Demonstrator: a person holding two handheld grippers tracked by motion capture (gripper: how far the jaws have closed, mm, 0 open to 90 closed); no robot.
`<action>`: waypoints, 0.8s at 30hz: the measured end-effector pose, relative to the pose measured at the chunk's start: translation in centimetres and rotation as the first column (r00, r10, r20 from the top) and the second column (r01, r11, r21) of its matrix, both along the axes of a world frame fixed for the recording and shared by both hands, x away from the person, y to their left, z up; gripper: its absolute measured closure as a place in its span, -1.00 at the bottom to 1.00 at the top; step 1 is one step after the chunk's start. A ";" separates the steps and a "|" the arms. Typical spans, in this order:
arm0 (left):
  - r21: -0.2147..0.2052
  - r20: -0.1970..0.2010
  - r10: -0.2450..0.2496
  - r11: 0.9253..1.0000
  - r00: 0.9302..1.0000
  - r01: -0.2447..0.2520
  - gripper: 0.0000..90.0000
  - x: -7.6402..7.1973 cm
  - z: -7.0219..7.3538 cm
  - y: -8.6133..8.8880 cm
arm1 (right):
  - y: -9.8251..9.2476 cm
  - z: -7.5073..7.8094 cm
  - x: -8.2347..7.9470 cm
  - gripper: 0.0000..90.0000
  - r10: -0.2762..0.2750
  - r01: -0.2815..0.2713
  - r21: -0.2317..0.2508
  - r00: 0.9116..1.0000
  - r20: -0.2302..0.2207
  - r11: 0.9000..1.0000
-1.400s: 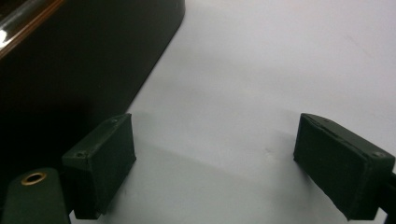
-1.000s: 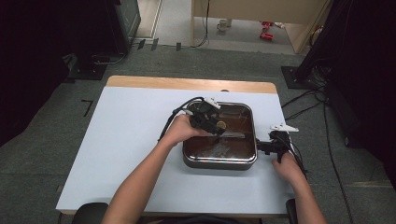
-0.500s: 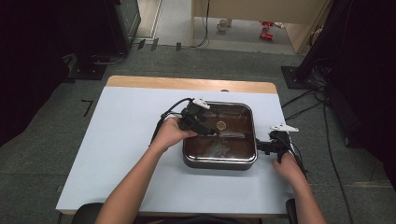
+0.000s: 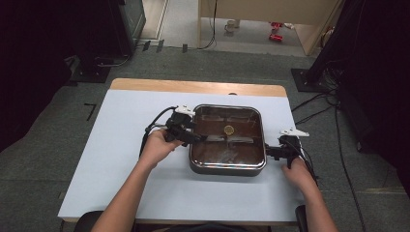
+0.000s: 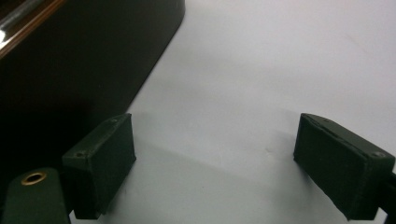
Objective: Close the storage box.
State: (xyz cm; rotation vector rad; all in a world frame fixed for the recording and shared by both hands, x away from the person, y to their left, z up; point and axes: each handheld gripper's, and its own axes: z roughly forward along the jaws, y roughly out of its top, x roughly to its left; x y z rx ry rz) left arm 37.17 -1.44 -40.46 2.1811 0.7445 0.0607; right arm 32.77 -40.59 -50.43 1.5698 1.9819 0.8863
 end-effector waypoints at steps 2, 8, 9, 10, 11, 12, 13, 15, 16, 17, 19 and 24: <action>-0.011 0.009 0.018 1.000 1.000 -0.018 -0.40 -0.4 0.1 0.8 | 0.0 0.0 0.0 -0.73 0.000 0.000 0.000 1.000 0.000 1.000; -0.026 0.014 0.090 0.996 0.996 -0.089 -0.41 -1.6 -0.3 3.1 | 0.0 0.0 0.0 -0.73 0.000 0.000 0.000 1.000 0.000 1.000; -0.026 0.014 0.090 0.996 0.996 -0.089 -0.42 -1.6 -0.3 3.1 | 0.0 0.0 0.0 -0.73 0.000 0.000 0.000 1.000 0.000 1.000; -0.024 0.019 0.099 0.995 0.995 -0.098 -0.42 -2.0 -0.5 3.6 | 0.0 0.0 0.0 -0.73 0.000 0.000 0.000 1.000 0.000 1.000; -0.024 0.019 0.099 0.995 0.995 -0.098 -0.43 -2.0 -0.5 3.6 | 0.0 0.0 0.0 -0.73 0.000 0.000 0.000 1.000 0.000 1.000; -0.023 0.026 0.101 0.995 0.994 -0.101 -0.43 -2.3 -0.7 3.9 | 0.0 0.0 0.0 -0.73 0.000 0.000 0.000 1.000 0.000 1.000; -0.024 0.030 0.111 0.994 0.993 -0.110 -0.43 -2.5 -0.8 4.1 | 0.0 0.0 0.0 -0.73 0.000 0.000 0.000 1.000 0.000 1.000; -0.024 0.043 0.127 0.992 0.991 -0.126 -0.44 -2.8 -1.2 4.7 | 0.0 0.0 0.0 -0.73 0.000 0.000 0.000 1.000 0.000 1.000; -0.023 0.048 0.135 0.991 0.990 -0.134 -0.46 -3.0 -1.4 5.0 | 0.0 0.0 0.0 -0.73 0.000 0.000 0.000 1.000 0.000 1.000; -0.024 0.053 0.144 0.989 0.988 -0.143 -0.47 -3.2 -1.6 5.2 | 0.0 0.0 0.0 -0.73 -0.001 0.001 0.001 1.000 -0.001 1.000; -0.019 0.060 0.152 0.988 0.987 -0.151 -0.48 -3.5 -2.0 5.5 | 0.0 0.0 0.0 -0.73 -0.001 0.001 0.000 1.000 0.000 1.000; 0.015 0.097 0.176 0.984 0.980 -0.178 -0.54 -4.9 -3.6 6.3 | 0.0 0.0 0.0 -0.73 0.000 0.000 0.000 1.000 0.000 1.000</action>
